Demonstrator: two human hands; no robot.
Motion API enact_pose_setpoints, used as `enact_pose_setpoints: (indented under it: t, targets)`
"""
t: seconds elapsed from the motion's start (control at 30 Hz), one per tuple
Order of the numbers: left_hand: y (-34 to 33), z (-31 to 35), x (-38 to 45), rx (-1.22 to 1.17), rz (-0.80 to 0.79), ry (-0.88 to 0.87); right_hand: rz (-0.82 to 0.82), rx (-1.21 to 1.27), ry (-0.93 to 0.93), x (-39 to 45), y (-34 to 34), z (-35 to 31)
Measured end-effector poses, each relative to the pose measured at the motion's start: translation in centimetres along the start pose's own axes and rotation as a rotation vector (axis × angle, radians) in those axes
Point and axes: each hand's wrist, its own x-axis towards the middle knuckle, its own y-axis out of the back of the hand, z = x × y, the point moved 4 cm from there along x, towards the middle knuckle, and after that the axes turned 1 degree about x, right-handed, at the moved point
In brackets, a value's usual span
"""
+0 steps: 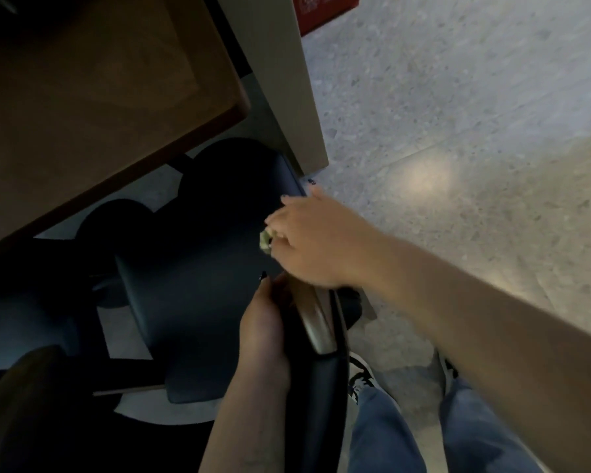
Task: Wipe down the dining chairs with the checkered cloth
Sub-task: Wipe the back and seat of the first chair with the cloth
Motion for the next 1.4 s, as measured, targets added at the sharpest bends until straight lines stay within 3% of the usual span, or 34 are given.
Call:
enact_pose_setpoints:
  t: [0.17, 0.37, 0.47, 0.63, 0.73, 0.8, 0.87, 1.0, 1.1, 1.2, 1.4]
  targets:
    - [0.7, 0.0, -0.3, -0.097, 0.078, 0.023, -0.282, -0.039, -0.010, 4.4, 0.8, 0.3]
    - [1.8, 0.0, -0.1, -0.168, 0.152, 0.045, -0.399, -0.459, 0.393, -2.5, -1.1, -4.4]
    - [2.7, -0.3, 0.8, -0.187, 0.204, 0.090, -0.430, -0.584, 0.379, -4.3, -1.7, -4.8]
    - [3.1, -0.5, 1.6, -0.252, 0.230, 0.070, -0.429, -0.563, 0.232, 1.4, -1.2, -4.2]
    - [2.6, -0.3, 1.3, -0.245, 0.211, 0.050, -0.519, -0.392, 0.063, 5.2, -1.5, -2.5]
    - [1.6, 0.1, 0.9, -0.185, 0.165, -0.001, -0.457, -0.054, -0.150, 6.7, -1.0, -0.8]
    - [0.5, 0.4, 0.5, -0.086, 0.101, -0.068, -0.271, 0.308, -0.315, 6.5, -0.2, 1.4]
    - [-0.7, 1.0, -0.2, 0.142, 0.015, -0.205, 0.234, 0.592, -0.388, 3.1, -0.4, 4.8]
    - [-1.7, 2.2, -1.0, 0.377, 0.028, -0.349, 0.530, 1.113, -0.508, 0.1, -3.0, 5.1]
    - [-2.8, 3.1, -1.6, 0.468, 0.081, -0.364, 0.589, 1.321, -0.522, -0.3, -4.2, 5.4]
    - [-3.1, 4.2, -3.5, 0.716, 0.279, -0.562, 0.444, 1.268, -0.477, 1.1, -3.2, 6.6]
